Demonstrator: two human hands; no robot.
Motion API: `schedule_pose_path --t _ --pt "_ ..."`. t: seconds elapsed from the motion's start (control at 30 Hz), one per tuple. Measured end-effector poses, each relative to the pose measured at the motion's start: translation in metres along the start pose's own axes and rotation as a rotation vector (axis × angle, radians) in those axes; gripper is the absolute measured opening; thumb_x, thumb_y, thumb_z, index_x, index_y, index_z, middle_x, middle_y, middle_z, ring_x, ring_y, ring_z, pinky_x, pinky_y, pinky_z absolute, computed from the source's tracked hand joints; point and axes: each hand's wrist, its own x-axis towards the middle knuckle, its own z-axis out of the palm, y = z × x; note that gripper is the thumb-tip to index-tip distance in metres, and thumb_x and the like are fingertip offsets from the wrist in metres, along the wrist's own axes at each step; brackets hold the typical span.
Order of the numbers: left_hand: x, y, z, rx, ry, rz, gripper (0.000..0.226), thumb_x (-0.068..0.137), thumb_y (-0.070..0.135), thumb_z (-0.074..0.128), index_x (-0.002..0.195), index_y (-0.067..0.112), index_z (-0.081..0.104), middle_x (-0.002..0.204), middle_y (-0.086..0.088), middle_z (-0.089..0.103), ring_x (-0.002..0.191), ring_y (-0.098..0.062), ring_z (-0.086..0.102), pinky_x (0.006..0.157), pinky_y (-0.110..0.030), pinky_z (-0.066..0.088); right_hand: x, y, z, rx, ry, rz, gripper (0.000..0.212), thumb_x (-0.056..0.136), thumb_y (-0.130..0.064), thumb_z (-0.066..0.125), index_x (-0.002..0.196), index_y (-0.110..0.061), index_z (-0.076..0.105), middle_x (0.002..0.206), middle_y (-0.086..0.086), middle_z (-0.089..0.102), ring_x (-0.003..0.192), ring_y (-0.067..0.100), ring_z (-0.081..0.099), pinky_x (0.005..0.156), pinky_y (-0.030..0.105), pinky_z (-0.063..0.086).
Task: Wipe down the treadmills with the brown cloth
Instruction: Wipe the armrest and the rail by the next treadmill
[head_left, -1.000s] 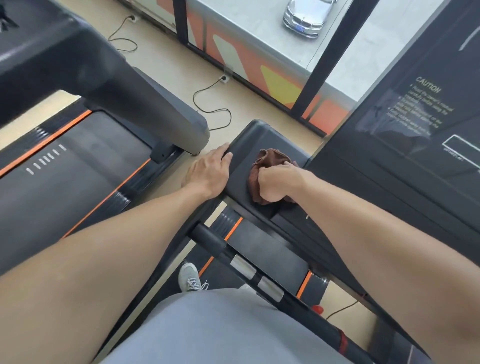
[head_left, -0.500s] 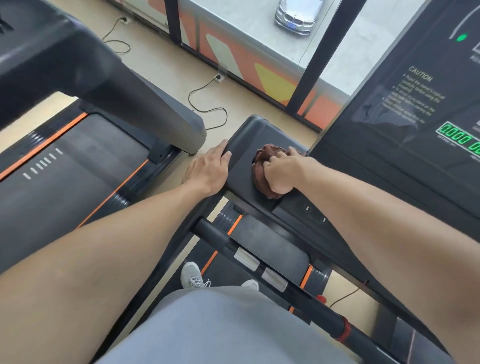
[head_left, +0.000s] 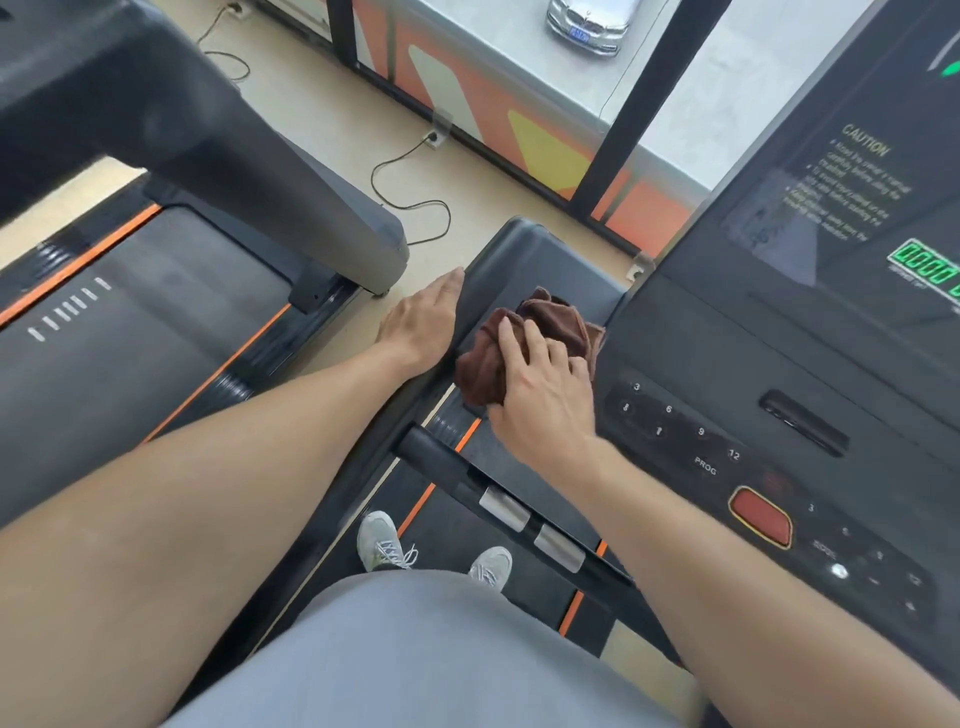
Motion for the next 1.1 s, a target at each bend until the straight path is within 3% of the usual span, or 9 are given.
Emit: schedule_pose_path --t 0.13,0.23,0.53,0.6,0.67,0.73,0.83,0.93,1.1 --pt "-0.004 0.005 -0.003 -0.013 -0.002 -0.002 0.062 0.105 0.061 0.009 0.156 0.038 0.035 0.159 -0.001 0.043 0.143 -0.031 0.041 0.114 -0.041 0.028 0.019 0.005 0.024 0.147 0.115 0.011 0.082 0.097 -0.070 0.031 0.164 -0.027 0.010 0.173 0.004 0.007 0.159 0.029 0.002 0.126 0.056 -0.003" --pt "-0.009 0.008 -0.003 0.013 -0.007 0.001 0.061 0.105 0.061 0.009 0.157 0.039 0.032 0.158 -0.003 0.044 0.141 -0.033 0.042 0.113 -0.041 0.030 0.051 0.006 0.015 0.276 0.120 0.131 0.079 0.098 -0.072 0.033 0.163 -0.035 0.011 0.173 -0.004 0.004 0.158 0.025 -0.011 0.124 0.057 -0.010" --pt "0.000 -0.006 0.004 0.011 0.020 0.060 0.061 0.106 0.060 0.012 0.157 0.035 0.035 0.160 0.010 0.040 0.145 -0.021 0.039 0.117 -0.035 0.026 0.146 0.052 -0.017 -0.059 0.301 0.272 0.068 0.103 -0.045 0.047 0.162 -0.037 0.016 0.173 0.007 0.001 0.157 0.040 -0.010 0.120 0.069 -0.008" --pt "0.003 -0.008 0.005 -0.017 0.027 0.065 0.059 0.107 0.057 0.012 0.155 0.035 0.038 0.157 0.008 0.044 0.143 -0.022 0.041 0.116 -0.036 0.028 0.148 0.050 -0.019 -0.007 0.285 0.214 0.063 0.104 -0.045 0.045 0.161 -0.036 0.020 0.171 0.005 0.018 0.158 0.036 0.005 0.123 0.063 0.000" --pt "0.006 -0.006 0.005 -0.063 0.053 0.052 0.059 0.107 0.056 0.013 0.152 0.033 0.043 0.152 0.003 0.052 0.138 -0.025 0.046 0.112 -0.037 0.033 0.140 0.046 -0.027 0.219 0.243 0.170 0.058 0.102 -0.047 0.047 0.157 -0.037 0.031 0.161 0.001 0.040 0.149 0.033 0.033 0.119 0.053 0.024" --pt "0.007 -0.003 0.006 -0.083 0.080 0.031 0.060 0.107 0.056 0.013 0.149 0.032 0.048 0.145 -0.003 0.057 0.132 -0.029 0.050 0.107 -0.039 0.037 0.122 0.040 -0.034 0.270 0.180 0.099 0.057 0.101 -0.048 0.050 0.155 -0.041 0.035 0.159 -0.003 0.043 0.142 0.031 0.044 0.112 0.048 0.035" --pt "0.009 0.000 0.007 -0.084 0.100 0.032 0.064 0.105 0.060 0.012 0.143 0.031 0.054 0.137 -0.008 0.062 0.126 -0.033 0.053 0.101 -0.040 0.040 0.092 0.027 -0.032 0.255 0.024 -0.037 0.061 0.102 -0.050 0.050 0.158 -0.043 0.028 0.167 -0.016 0.027 0.155 0.017 0.025 0.122 0.050 0.028" --pt "0.012 -0.004 0.006 -0.150 0.127 0.043 0.072 0.102 0.065 0.009 0.135 0.027 0.061 0.131 -0.007 0.066 0.124 -0.030 0.056 0.096 -0.035 0.038 0.062 0.014 -0.014 0.322 0.027 -0.101 0.064 0.100 -0.046 0.052 0.159 -0.043 0.027 0.166 -0.022 0.023 0.157 0.007 0.009 0.125 0.046 0.023" --pt "0.012 -0.007 0.004 -0.344 0.162 0.066 0.084 0.096 0.071 0.009 0.125 0.020 0.069 0.128 -0.001 0.069 0.122 -0.021 0.059 0.105 -0.033 0.039 0.035 0.000 0.002 0.168 0.102 -0.198 0.062 0.101 -0.040 0.052 0.160 -0.029 0.034 0.165 -0.009 0.032 0.157 0.016 0.017 0.128 0.038 0.018"
